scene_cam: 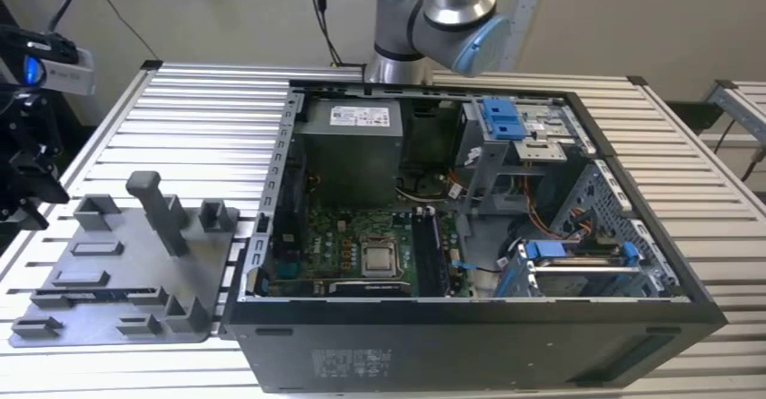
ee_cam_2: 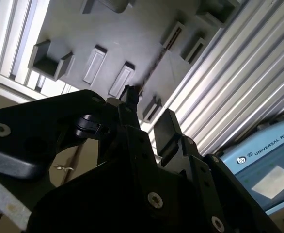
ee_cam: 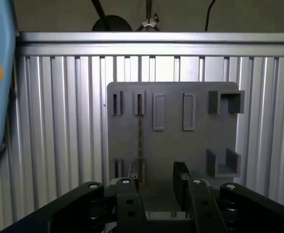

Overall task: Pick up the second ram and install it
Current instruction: 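Pick up the second ram and move it above second insertion slot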

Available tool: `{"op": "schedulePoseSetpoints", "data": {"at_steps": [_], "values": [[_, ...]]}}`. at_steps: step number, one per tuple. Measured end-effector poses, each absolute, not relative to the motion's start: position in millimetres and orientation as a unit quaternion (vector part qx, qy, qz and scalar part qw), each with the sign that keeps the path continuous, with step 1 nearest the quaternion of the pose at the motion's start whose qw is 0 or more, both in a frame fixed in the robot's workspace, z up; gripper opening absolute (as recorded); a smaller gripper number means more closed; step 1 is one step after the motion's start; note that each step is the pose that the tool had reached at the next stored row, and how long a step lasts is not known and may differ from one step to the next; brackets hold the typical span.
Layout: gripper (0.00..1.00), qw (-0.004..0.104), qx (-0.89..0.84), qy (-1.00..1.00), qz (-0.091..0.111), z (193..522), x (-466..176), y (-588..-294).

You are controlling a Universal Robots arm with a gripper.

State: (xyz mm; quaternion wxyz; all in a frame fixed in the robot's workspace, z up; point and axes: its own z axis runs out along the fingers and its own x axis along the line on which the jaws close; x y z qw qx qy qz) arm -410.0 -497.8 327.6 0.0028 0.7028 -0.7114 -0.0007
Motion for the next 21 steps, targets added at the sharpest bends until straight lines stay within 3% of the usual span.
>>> {"op": "schedulePoseSetpoints", "data": {"at_steps": [21], "values": [[0.42,0.002,0.705,-0.709,0.0,309,-410,-504]]}}
